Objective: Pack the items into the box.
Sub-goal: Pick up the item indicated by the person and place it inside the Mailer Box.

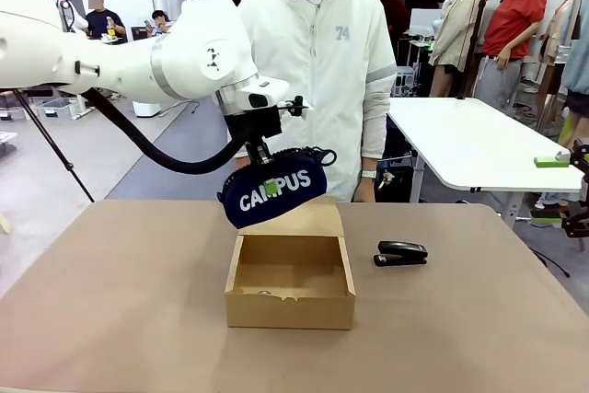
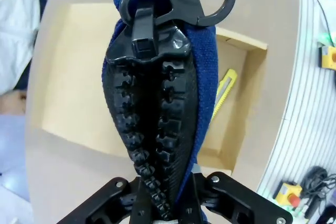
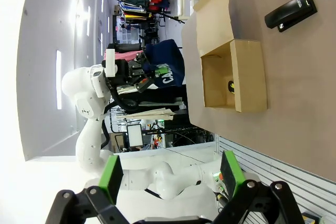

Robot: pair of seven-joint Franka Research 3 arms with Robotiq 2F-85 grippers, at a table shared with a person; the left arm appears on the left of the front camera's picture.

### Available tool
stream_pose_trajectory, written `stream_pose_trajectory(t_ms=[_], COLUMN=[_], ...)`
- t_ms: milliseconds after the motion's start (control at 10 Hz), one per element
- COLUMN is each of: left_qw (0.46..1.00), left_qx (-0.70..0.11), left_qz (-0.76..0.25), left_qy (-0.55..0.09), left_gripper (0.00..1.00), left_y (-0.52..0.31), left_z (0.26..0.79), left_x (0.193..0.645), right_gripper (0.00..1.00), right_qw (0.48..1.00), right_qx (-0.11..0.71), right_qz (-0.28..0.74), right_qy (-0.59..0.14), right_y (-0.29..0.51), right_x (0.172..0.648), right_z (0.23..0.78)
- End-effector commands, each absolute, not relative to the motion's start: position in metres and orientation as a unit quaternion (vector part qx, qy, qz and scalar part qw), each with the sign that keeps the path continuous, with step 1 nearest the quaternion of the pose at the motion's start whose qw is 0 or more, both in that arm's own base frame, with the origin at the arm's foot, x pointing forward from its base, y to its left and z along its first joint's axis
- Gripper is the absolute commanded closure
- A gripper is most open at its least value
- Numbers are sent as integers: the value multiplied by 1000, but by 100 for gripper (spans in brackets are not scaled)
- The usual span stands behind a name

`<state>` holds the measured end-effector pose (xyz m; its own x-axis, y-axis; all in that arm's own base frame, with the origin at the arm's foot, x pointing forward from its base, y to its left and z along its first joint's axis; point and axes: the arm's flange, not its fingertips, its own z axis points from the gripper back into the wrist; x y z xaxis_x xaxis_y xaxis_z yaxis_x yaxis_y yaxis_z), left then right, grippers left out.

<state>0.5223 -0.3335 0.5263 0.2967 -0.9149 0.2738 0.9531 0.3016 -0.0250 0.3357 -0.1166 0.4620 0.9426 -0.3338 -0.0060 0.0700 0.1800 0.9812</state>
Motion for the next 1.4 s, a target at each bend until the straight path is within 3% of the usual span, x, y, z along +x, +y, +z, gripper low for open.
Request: stream_pose_trajectory(t_ms=[0,700,1300], left_qw=[788,778,769], left_qx=[-97,-78,-59], left_qz=[-599,-624,-634], left_qy=[-104,-12,56], left_gripper=[100,100,100], left_y=[-339,-411,-409], left_z=[523,428,382], left_x=[519,503,520], right_gripper=[0,0,0], right_qw=[762,762,762], right_qx=[627,627,627], right_qz=[-129,-129,-129], right_qy=[-101,-101,-101], right_y=[-119,-119,-119], right_x=[336,336,336], right_z=[466,466,466])
